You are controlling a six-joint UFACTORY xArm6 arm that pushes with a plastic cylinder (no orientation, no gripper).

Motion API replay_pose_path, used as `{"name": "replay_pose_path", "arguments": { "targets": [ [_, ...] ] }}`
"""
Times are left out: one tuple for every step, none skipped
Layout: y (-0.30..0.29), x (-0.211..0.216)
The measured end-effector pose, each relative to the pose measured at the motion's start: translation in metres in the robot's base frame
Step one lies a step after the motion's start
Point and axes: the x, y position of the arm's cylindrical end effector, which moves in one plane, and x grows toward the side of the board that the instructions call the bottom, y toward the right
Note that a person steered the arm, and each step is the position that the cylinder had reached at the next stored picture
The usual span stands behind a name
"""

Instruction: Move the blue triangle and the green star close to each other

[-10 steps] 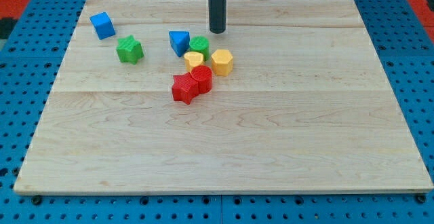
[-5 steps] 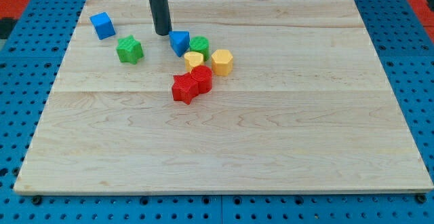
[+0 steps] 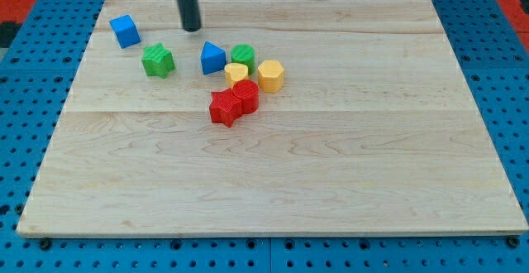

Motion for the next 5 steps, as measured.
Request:
{"name": "replay_pose_path", "arguments": {
  "targets": [
    [-0.038,0.031],
    [-0.078,0.058],
    [-0.011,0.068],
    [-0.038,0.061],
    [-0.068,0.019]
  ]
}}
